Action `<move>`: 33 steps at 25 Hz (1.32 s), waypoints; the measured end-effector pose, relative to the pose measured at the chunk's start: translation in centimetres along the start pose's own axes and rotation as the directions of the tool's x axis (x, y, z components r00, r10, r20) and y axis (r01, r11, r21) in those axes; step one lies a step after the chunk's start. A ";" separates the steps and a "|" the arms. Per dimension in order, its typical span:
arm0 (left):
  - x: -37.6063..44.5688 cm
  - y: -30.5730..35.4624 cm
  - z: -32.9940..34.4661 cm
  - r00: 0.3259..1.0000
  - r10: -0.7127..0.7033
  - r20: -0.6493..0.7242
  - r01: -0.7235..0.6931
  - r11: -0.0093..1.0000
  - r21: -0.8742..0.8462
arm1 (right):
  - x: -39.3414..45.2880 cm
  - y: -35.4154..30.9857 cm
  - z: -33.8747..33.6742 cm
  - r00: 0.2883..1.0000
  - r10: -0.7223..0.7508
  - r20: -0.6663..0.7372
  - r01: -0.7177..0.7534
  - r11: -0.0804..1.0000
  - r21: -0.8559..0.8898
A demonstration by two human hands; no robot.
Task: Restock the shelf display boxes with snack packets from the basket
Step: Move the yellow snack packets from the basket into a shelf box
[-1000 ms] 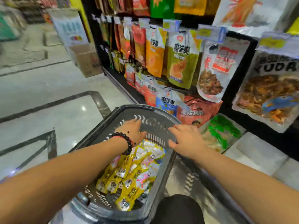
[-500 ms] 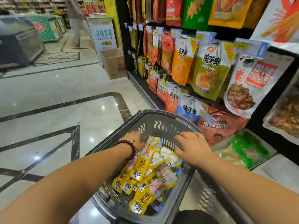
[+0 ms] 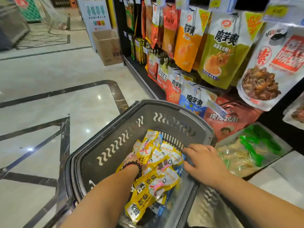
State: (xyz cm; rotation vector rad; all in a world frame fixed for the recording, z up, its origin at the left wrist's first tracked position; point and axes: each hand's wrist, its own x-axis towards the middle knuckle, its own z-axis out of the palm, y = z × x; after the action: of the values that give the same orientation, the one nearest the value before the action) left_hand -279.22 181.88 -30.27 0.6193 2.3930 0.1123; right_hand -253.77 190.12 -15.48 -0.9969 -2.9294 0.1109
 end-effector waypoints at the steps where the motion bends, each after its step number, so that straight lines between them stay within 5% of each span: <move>1: 0.8 -0.6 1.2 0.999 -0.041 0.015 0.042 0.998 -0.043 | -0.3 0.0 0.3 1.000 -0.008 -0.009 0.008 1.000 -0.002; 8: 1.0 -1.8 0.9 0.996 -0.024 -0.086 0.028 0.999 0.040 | -0.7 -0.2 0.9 1.000 -0.013 0.019 0.012 0.999 0.041; 11: 0.2 -0.7 -3.5 0.989 0.133 0.064 -0.143 0.968 0.204 | 0.4 -0.7 0.2 0.999 -0.004 0.045 0.000 0.996 0.090; 16: -6.2 3.3 -15.6 0.816 0.502 0.287 -0.561 0.566 0.604 | 4.1 -3.3 -2.8 0.993 -0.118 -0.023 0.119 0.991 0.062; 18: -9.1 5.2 -19.6 0.776 0.522 0.354 -0.576 0.360 0.734 | 5.6 -4.6 -4.8 0.991 -0.115 0.074 0.114 0.993 0.012; 19: -10.6 5.6 -21.3 0.779 0.546 0.308 -0.539 0.333 0.773 | 6.1 -5.0 -5.6 0.984 -0.105 0.144 0.099 0.994 0.044; 22: -15.9 7.2 -24.2 0.848 0.468 0.247 -0.448 0.387 0.806 | 6.3 -5.7 -7.1 0.953 -0.136 0.272 0.023 0.924 0.382; 24: -19.9 8.6 -25.6 0.830 0.519 0.201 -0.459 0.434 0.775 | 5.5 -5.7 -7.2 0.952 -0.128 0.276 -0.022 0.875 0.484; 26: -18.8 9.4 -25.3 0.694 0.709 0.124 -0.507 0.358 0.784 | 4.5 -5.1 -6.3 0.970 -0.049 0.239 -0.092 0.834 0.543; 28: -17.5 8.6 -22.8 0.486 0.861 -0.146 -0.567 0.438 0.698 | 3.5 -3.9 -4.7 0.977 0.094 0.191 -0.197 0.735 0.648; 29: -16.3 8.6 -21.5 0.298 0.893 -0.337 -0.664 0.448 0.599 | 2.9 -3.3 -4.0 0.970 0.175 0.171 -0.244 0.654 0.716; 30: -13.9 9.0 -20.1 0.270 0.844 -0.463 -0.778 0.475 0.411 | 2.4 -2.6 -3.4 0.954 0.250 0.164 -0.281 0.561 0.779; 31: -11.2 8.8 -18.5 0.385 0.770 -0.509 -0.818 0.539 0.198 | 1.9 -2.0 -2.8 0.931 0.319 0.174 -0.316 0.471 0.824; 33: -5.6 8.0 -13.0 0.750 0.586 -0.307 -0.632 0.771 -0.073 | 0.7 -1.1 -2.2 0.900 0.388 0.201 -0.346 0.354 0.869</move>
State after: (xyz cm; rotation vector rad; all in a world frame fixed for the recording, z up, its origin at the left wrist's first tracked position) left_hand -280.21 187.41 -15.00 1.3639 2.2900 0.7245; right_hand -254.80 189.79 -13.22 -1.3006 -1.9229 1.4626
